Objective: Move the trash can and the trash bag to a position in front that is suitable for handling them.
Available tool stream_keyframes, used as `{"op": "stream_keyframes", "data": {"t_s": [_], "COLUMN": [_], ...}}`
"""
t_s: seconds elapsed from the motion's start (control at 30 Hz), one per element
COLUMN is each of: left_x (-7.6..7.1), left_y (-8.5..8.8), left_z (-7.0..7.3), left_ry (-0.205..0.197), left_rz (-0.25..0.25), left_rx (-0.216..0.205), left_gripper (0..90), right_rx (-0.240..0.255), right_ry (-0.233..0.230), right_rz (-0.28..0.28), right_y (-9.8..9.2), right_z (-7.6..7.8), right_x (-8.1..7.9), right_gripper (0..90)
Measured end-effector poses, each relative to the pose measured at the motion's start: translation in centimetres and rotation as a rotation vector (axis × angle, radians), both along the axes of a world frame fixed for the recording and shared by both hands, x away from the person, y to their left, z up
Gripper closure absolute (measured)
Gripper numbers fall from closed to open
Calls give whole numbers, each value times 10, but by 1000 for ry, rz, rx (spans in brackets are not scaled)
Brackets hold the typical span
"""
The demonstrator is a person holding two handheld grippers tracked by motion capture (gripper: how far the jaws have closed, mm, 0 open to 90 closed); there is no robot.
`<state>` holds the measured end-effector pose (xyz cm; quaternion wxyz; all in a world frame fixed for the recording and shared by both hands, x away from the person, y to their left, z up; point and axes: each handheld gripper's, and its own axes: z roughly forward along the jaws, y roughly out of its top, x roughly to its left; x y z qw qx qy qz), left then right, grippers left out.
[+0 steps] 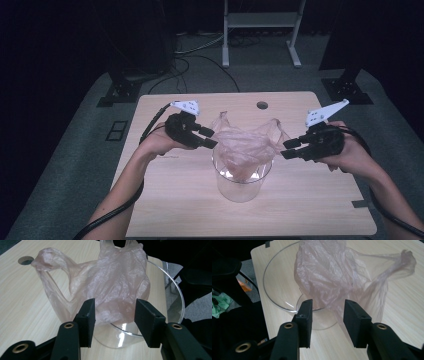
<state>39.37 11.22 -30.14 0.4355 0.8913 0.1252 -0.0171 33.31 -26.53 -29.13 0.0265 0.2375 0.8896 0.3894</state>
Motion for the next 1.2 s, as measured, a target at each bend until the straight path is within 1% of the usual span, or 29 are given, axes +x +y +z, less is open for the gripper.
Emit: {"op": "stream_keyframes", "data": {"t_s": [0.1, 0.23, 0.3, 0.33, 0.37, 0.4, 0.47, 0.57, 0.6, 0.63, 0.67, 0.7, 0.77, 0.8, 0.83, 0.9, 0.93, 0.97, 1.0, 1.03, 1.07, 1.1, 1.13, 1.17, 1.2], "left_x": [2, 5, 7, 9, 11, 12, 16, 19, 20, 21, 21, 22, 23, 23, 22, 18, 16, 14, 12, 9, 7, 4, 1, -2, -5], "left_y": [-7, -15, -20, -22, -24, -26, -30, -34, -35, -36, -36, -36, -32, -31, -29, -28, -27, -27, -26, -26, -25, -23, -22, -19, -17], "left_z": [-1, -4, -6, -7, -9, -10, -11, -15, -16, -17, -17, -17, -18, -18, -17, -15, -15, -14, -13, -11, -10, -8, -6, -4, -2], "left_ry": [-6, -14, -12, -21, -15, -14, -15, -11, 3, 5, -5, -15, -11, -4, -2, -12, -11, -15, -19, -19, -29, -27, -36, -47, -48], "left_rz": [-4, -21, -21, -27, -27, -27, -40, -53, -56, -54, -44, -38, -23, -24, -38, -49, -64, -66, -70, -77, -79, -82, -93, -93, -93], "left_rx": [5, 33, 39, 52, 58, 55, 78, 88, 84, 78, 80, 78, 58, 45, 40, 35, 31, 29, 30, 22, 17, 14, 14, 13, 2], "left_gripper": [448, 380, 364, 353, 352, 352, 353, 410, 447, 489, 509, 559, 655, 694, 723, 784, 811, 841, 859, 871, 873, 874, 873, 874, 874], "right_rx": [-23, -64, -77, -85, -90, -97, -103, -96, -86, -80, -69, -59, -44, -41, -42, -45, -47, -49, -49, -49, -49, -51, -56, -61, -64], "right_ry": [-4, -5, -11, -7, -2, 6, 9, 21, 26, 31, 46, 55, 77, 81, 84, 98, 101, 107, 112, 110, 113, 113, 111, 111, 110], "right_rz": [15, 24, 31, 33, 35, 38, 41, 55, 53, 56, 59, 60, 69, 74, 75, 78, 78, 83, 86, 89, 92, 99, 104, 114, 122], "right_y": [8, 16, 17, 17, 17, 17, 18, 17, 16, 15, 14, 14, 12, 12, 12, 13, 14, 14, 15, 16, 17, 18, 19, 20, 21], "right_z": [-4, -12, -16, -18, -20, -23, -26, -32, -32, -33, -34, -34, -35, -35, -35, -35, -34, -34, -33, -32, -31, -30, -29, -27, -26], "right_x": [7, 16, 21, 23, 24, 26, 27, 30, 30, 31, 31, 31, 31, 31, 30, 29, 29, 28, 27, 26, 25, 23, 20, 18, 15], "right_gripper": [563, 527, 514, 515, 515, 515, 518, 542, 555, 576, 601, 628, 698, 723, 759, 839, 864, 881, 888, 894, 895, 896, 899, 900, 900]}}
